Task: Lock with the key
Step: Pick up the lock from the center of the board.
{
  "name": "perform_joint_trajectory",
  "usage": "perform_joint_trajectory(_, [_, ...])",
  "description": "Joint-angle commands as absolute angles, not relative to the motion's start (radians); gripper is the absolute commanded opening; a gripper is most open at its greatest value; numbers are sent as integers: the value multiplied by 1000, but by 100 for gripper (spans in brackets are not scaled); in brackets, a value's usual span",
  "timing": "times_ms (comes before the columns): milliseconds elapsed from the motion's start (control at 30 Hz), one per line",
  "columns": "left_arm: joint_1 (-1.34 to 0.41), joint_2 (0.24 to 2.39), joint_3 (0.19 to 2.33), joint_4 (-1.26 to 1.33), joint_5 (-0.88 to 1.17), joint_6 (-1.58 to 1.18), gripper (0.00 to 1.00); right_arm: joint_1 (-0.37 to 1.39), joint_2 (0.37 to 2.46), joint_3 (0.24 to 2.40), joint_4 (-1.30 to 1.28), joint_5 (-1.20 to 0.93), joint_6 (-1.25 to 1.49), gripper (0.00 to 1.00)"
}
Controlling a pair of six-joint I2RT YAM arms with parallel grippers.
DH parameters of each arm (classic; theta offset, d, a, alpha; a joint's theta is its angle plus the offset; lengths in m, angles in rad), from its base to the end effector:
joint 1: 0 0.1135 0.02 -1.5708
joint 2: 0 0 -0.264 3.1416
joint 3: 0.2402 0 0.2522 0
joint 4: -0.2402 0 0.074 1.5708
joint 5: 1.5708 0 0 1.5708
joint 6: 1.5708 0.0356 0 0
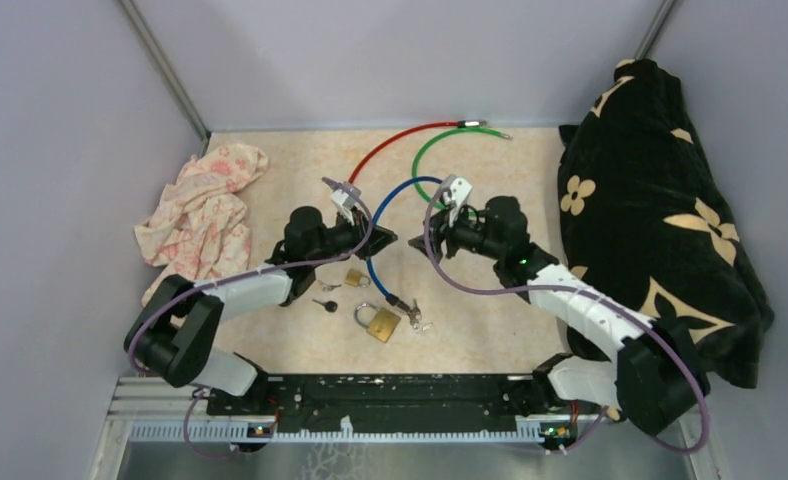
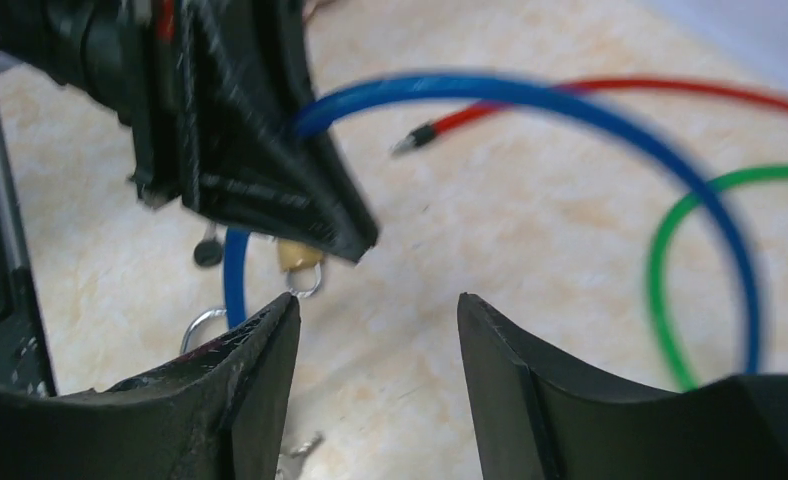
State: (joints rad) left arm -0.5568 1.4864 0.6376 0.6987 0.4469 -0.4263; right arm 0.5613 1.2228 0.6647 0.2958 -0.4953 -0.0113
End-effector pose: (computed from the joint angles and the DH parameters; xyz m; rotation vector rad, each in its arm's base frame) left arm 0.2547 -0.1767 0.2165 0.4691 1.7758 -1.0930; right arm 0.2206 0.1587 0.2555 -0.8658 1.6719 0.8347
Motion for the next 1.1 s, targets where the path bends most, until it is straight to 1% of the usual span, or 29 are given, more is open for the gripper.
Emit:
perform_joint_trajectory(0, [-558, 1379, 580, 863, 585, -142, 0, 528, 1090, 807, 110, -406, -176, 62])
perform_joint_trajectory(67, [-558, 1342, 555, 890, 589, -112, 0, 510, 1091, 811, 96, -261, -203, 68])
perform_joint_trajectory(133, [-558, 1314, 536, 908, 603, -91, 0, 468, 1119, 823, 93, -209, -205, 69])
perform_joint_trajectory(233, [-558, 1285, 514, 917, 627, -108, 0, 392, 1193, 804, 181, -205, -201, 70])
perform_joint_trajectory(333, [-560, 1273, 498, 936, 630, -145, 0, 342, 1306, 802, 293, -222, -175, 68])
perform_joint_trajectory(400, [-561, 1267, 498, 928, 630, -153, 0, 337, 1355, 797, 354, -237, -181, 67])
perform_joint_trajectory(567, [-561, 1263, 502, 921, 637, -159, 0, 328, 1426, 696, 624, -314, -233, 64])
perform_joint_trajectory(633, [-566, 1263, 499, 929, 639, -163, 0, 316, 1444, 672, 673, -325, -226, 59])
perform_joint_trajectory(700, [-569, 1259, 496, 930, 644, -164, 0, 305, 1452, 662, 706, -345, -209, 52])
perform_joint_trajectory(867, [-569, 1250, 494, 931, 637, -168, 0, 302, 1439, 651, 732, -381, -201, 25])
perform_joint_trajectory(1000, [-570, 1247, 486, 935, 630, -170, 0, 302, 1430, 680, 649, -380, -194, 1])
perform_joint_trajectory(1033, [-570, 1246, 480, 932, 623, -166, 0, 303, 1424, 699, 619, -379, -175, 0])
perform_joint_trajectory(1067, [-570, 1244, 470, 927, 608, -159, 3, 302, 1411, 720, 586, -374, -151, 0])
